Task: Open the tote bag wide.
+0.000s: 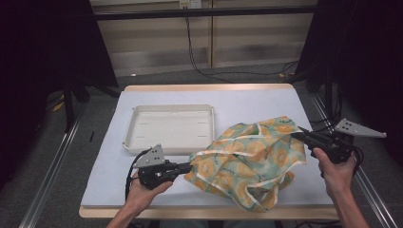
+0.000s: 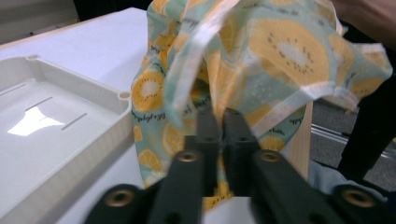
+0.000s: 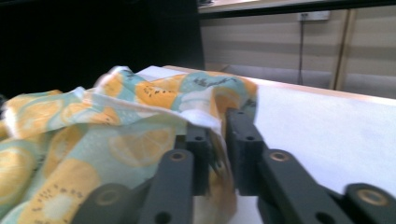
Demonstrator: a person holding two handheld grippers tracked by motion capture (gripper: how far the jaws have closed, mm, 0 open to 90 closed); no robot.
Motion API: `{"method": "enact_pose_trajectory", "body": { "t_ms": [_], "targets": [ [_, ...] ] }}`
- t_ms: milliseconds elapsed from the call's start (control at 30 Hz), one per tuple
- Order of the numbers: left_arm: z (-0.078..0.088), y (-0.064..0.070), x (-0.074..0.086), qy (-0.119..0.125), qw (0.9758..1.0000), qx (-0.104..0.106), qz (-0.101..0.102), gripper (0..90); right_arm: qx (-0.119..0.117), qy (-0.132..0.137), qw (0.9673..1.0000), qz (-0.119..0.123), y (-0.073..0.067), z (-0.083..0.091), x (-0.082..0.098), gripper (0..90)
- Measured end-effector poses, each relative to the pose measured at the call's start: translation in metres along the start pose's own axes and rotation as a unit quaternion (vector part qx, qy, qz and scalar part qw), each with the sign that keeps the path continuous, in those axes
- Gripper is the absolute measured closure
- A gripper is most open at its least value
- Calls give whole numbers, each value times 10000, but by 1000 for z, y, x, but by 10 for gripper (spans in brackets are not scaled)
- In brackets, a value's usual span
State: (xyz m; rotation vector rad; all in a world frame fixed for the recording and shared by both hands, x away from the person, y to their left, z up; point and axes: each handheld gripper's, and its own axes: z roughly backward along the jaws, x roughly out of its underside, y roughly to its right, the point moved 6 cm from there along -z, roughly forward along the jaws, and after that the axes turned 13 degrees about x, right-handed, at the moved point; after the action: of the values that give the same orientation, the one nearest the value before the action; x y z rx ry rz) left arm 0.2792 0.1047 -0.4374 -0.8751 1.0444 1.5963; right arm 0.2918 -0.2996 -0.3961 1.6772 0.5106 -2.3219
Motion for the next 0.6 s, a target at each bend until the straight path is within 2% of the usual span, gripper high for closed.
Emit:
{"method": "enact_pose_trajectory", "body": {
  "t_ms": [133, 200, 233, 333, 433, 533, 567, 600],
  "targets": [
    [5, 4, -7, 137, 9999, 27, -67, 686, -73, 77, 9999, 80, -6, 4, -6, 625],
    [7, 6, -9, 174, 9998, 43, -103, 649, -21, 100, 9999, 116, -9, 6, -10, 595],
    [11, 11, -15, 244, 9995, 60, -175, 625, -25, 124, 9998, 145, -10, 8, -11, 568],
    [12, 19, -23, 347, 9990, 119, -245, 600, 83, 138, 9996, 243, -10, 12, -14, 511],
    [11, 25, -33, 482, 9981, 189, -325, 591, 156, 246, 9993, 219, -7, 16, -17, 437],
    [8, 26, -39, 563, 9976, 218, -341, 602, 162, 236, 9992, 272, -7, 17, -17, 418],
    [7, 26, -41, 545, 9975, 233, -395, 632, 135, 240, 9992, 288, -8, 17, -16, 420],
    [4, 25, -43, 544, 9973, 277, -409, 646, 64, 211, 9992, 328, -10, 16, -16, 460]
  ]
}}
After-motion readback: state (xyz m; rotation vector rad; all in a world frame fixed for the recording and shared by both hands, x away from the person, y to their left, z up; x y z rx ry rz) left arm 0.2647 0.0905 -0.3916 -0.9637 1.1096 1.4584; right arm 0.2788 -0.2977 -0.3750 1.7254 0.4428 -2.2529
